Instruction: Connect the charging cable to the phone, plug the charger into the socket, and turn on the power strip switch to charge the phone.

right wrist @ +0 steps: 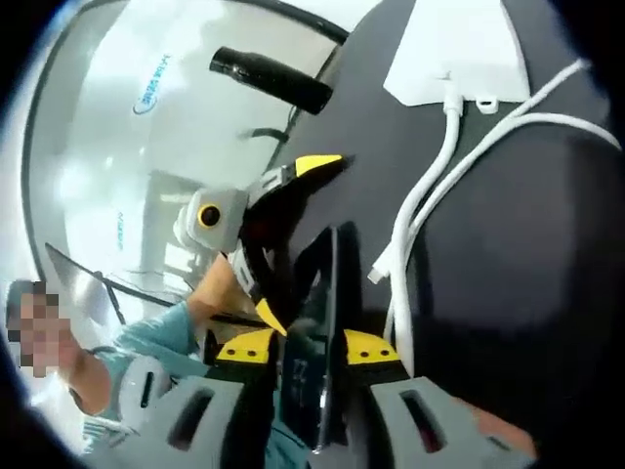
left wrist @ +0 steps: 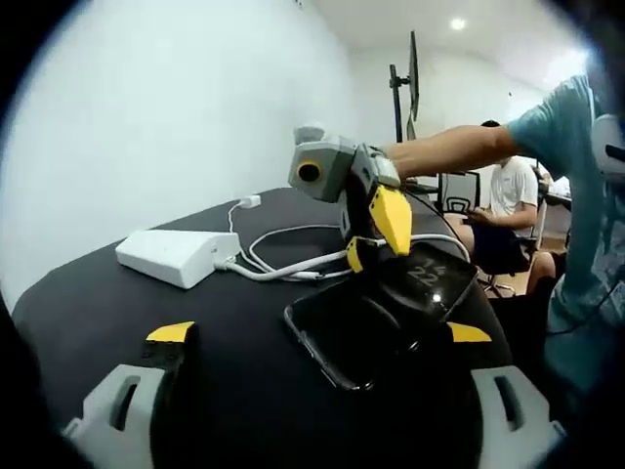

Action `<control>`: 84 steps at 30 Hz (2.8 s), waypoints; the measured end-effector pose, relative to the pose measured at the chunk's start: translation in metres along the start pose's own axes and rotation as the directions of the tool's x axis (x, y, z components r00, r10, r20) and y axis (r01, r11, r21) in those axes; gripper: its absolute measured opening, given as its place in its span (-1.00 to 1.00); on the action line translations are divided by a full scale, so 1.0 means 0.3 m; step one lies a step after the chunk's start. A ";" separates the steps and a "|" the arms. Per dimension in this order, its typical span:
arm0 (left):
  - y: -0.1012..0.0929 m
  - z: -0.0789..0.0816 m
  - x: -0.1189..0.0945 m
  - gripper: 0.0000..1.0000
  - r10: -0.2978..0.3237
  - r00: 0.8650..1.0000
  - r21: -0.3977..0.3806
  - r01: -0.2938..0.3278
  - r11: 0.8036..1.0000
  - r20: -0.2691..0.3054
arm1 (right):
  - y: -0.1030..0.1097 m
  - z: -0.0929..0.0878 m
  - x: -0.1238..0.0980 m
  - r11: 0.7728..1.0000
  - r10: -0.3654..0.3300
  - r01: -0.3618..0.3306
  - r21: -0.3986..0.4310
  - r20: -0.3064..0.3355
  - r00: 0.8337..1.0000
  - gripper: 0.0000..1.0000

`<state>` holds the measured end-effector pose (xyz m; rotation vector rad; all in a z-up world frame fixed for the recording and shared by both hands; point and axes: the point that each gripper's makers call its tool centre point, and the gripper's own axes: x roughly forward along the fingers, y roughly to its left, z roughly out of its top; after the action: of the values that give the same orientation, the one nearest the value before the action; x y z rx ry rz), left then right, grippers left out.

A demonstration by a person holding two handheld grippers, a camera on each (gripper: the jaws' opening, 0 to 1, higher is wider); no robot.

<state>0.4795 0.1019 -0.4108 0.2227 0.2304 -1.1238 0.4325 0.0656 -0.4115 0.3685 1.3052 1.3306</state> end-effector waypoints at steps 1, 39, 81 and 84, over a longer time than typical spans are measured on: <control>-0.001 0.000 0.000 0.92 -0.001 1.000 0.000 0.001 1.000 0.000 | 0.001 0.002 0.000 1.000 0.000 0.000 0.002 -0.002 1.000 -0.60; 0.011 0.026 -0.014 0.85 0.037 0.998 -0.029 -0.035 0.999 0.055 | 0.042 -0.053 -0.554 0.996 0.034 -0.046 0.075 0.150 0.988 -0.90; 0.047 0.126 -0.033 0.66 0.032 0.999 -0.156 -0.037 0.987 -0.038 | -0.305 0.019 -1.229 0.885 -0.294 0.442 -0.149 0.559 0.776 -0.26; 0.018 0.132 -0.037 0.65 0.030 0.999 -0.162 -0.032 0.986 -0.016 | -0.239 0.079 -1.126 0.905 -0.235 0.387 -0.177 0.551 0.801 -0.19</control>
<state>0.4826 0.1023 -0.3694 0.0890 0.3280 -1.0673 0.5795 -0.2286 -0.3038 0.2685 0.6696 1.0142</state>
